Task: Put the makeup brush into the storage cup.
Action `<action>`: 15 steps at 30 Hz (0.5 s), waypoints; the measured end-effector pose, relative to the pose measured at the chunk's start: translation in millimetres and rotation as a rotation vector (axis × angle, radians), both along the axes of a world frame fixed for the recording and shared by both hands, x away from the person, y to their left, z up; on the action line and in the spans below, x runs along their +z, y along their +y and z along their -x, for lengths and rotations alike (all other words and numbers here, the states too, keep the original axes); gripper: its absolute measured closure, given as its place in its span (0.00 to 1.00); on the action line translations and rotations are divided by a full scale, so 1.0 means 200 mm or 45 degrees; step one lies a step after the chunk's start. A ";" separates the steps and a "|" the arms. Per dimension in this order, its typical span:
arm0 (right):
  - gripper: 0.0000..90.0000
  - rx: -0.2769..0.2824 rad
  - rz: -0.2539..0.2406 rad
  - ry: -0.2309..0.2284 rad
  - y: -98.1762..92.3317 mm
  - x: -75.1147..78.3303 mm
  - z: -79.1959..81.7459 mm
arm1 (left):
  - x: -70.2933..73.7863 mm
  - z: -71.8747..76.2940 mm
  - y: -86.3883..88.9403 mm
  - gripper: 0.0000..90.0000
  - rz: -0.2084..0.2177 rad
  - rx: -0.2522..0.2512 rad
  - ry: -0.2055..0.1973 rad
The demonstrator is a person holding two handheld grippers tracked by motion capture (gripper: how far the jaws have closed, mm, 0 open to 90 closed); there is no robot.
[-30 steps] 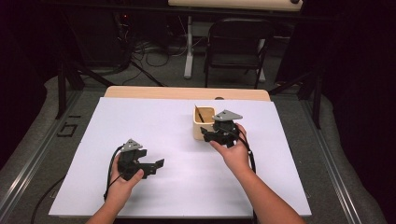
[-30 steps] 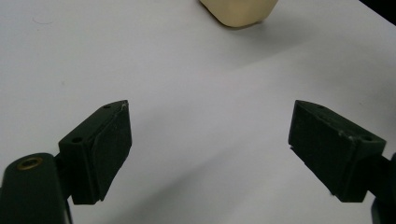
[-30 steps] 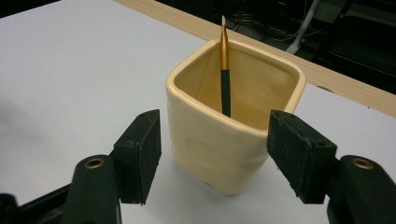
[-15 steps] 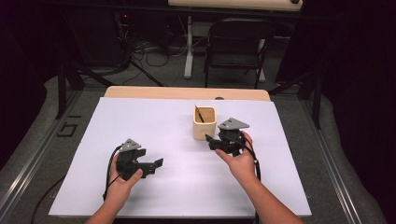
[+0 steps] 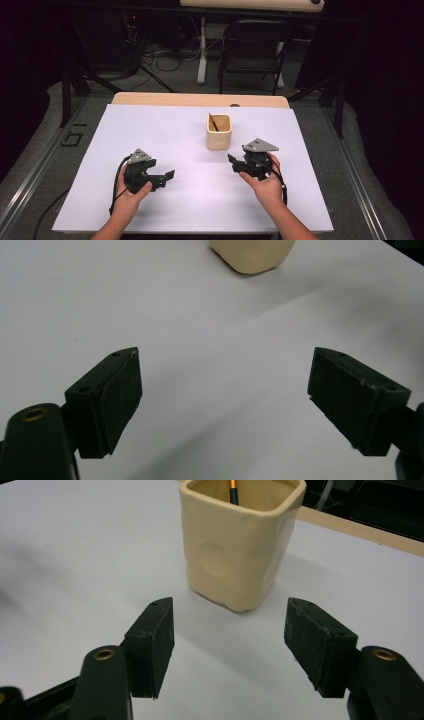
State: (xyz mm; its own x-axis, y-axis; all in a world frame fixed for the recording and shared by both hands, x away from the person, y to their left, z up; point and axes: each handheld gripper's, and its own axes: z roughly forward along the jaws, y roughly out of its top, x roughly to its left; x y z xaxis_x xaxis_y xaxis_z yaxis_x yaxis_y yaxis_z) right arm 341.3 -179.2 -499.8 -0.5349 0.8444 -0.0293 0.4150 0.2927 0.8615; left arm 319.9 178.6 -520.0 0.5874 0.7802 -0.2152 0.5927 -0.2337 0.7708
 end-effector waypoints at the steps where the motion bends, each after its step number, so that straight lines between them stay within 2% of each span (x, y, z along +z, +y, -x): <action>1: 0.41 -0.002 -0.001 0.000 -0.01 -0.01 0.01 | 0.00 0.00 0.01 0.16 -0.008 -0.004 -0.007; 10: 0.40 -0.034 -0.040 -0.007 -0.12 -0.06 0.11 | 0.02 0.02 0.08 0.16 -0.002 -0.004 -0.052; 15: 0.40 -0.045 -0.018 -0.034 -0.18 -0.09 0.16 | 0.01 0.04 0.13 0.16 -0.005 -0.002 -0.068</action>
State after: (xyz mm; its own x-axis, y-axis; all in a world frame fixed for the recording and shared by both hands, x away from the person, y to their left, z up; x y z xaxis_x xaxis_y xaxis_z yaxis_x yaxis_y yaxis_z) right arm 309.7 -214.9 -517.4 -0.5039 0.8632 -0.0311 0.4016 0.2660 0.8763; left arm 311.3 204.1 -517.7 0.5991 0.7802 -0.1801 0.5503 -0.2377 0.8005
